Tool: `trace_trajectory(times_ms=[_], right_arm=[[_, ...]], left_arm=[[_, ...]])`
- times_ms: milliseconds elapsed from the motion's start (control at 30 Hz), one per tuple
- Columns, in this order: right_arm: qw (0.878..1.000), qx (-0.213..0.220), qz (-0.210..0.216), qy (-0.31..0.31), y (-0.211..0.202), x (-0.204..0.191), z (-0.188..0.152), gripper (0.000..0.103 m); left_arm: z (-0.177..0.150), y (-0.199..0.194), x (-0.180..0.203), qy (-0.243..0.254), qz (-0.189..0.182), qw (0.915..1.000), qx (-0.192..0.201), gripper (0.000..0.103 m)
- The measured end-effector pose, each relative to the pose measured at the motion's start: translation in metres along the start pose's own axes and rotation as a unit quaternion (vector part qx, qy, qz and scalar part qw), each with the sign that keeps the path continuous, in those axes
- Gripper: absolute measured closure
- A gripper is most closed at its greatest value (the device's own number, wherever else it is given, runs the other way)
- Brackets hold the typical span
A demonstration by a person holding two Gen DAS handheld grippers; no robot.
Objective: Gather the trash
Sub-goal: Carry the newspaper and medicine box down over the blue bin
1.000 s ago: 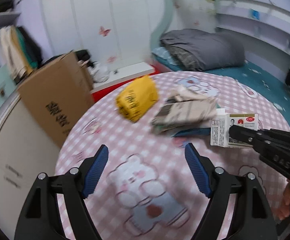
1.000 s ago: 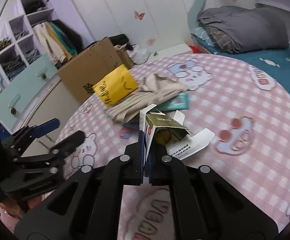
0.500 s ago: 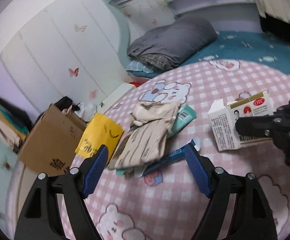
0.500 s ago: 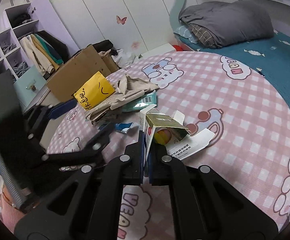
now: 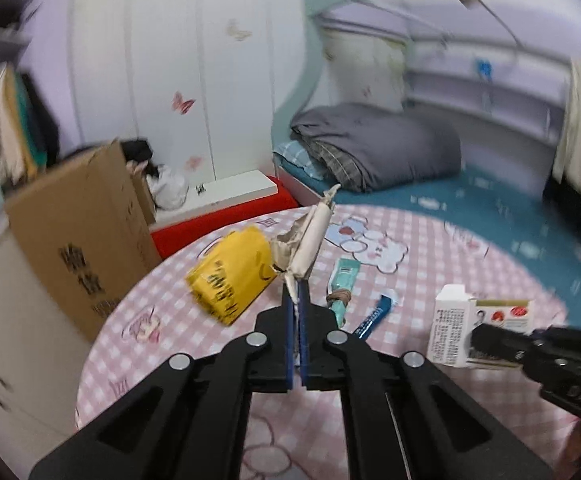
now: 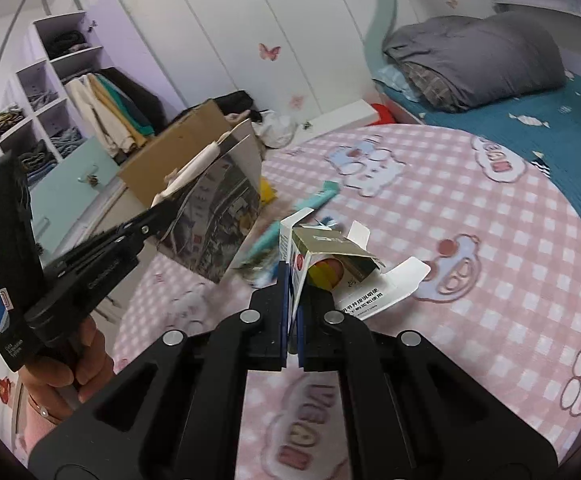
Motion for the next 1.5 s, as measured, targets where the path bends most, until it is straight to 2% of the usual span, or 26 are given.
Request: trace_trajectory(times_ms=[300, 467, 600, 700, 933, 1133, 1233, 1433, 1467, 1500], right_arm=[[0.998, -0.018, 0.038, -0.052, -0.003, -0.066, -0.024, 0.1], [0.994, -0.041, 0.063, -0.082, 0.0, -0.106, -0.05, 0.1], [0.986, -0.074, 0.087, -0.118, 0.01, -0.15, -0.084, 0.1], [0.979, -0.1, 0.103, -0.143, 0.019, -0.181, -0.112, 0.1], [0.948, -0.189, 0.137, -0.214, 0.06, -0.26, -0.206, 0.1], [0.919, -0.269, 0.123, -0.263, 0.114, -0.297, -0.289, 0.1], [0.906, -0.302, 0.108, -0.276, 0.143, -0.304, -0.323, 0.1], [0.898, -0.302, 0.082, -0.308, 0.188, -0.311, -0.364, 0.099], [0.898, -0.304, 0.075, -0.309, 0.195, -0.309, -0.369, 0.094], [0.897, -0.315, 0.074, -0.303, 0.203, -0.307, -0.373, 0.078]], left_arm=[[-0.036, -0.068, -0.05, -0.087, 0.03, 0.9954, 0.025, 0.101], [-0.071, -0.113, -0.085, -0.133, 0.07, 0.9883, 0.027, 0.101], [-0.112, -0.148, -0.119, -0.169, 0.11, 0.9795, 0.007, 0.101], [-0.148, -0.171, -0.146, -0.199, 0.137, 0.9703, -0.016, 0.101], [-0.244, -0.209, -0.202, -0.256, 0.198, 0.9422, -0.089, 0.101], [-0.322, -0.22, -0.233, -0.304, 0.23, 0.9137, -0.142, 0.101], [-0.353, -0.215, -0.246, -0.331, 0.23, 0.901, -0.16, 0.101], [-0.397, -0.203, -0.264, -0.355, 0.238, 0.8842, -0.189, 0.101], [-0.402, -0.201, -0.266, -0.359, 0.237, 0.8817, -0.193, 0.101], [-0.407, -0.197, -0.266, -0.363, 0.236, 0.8791, -0.199, 0.101]])
Point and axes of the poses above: each gripper's, at about its wrist camera, not at the fingertips, and y roughly the way its jaws point, x to its right, z to its top, the point moved 3 cm from there along y, roughly the way its jaws point, and after that the axes turned 13 degrees about y, right-handed, at the moved point
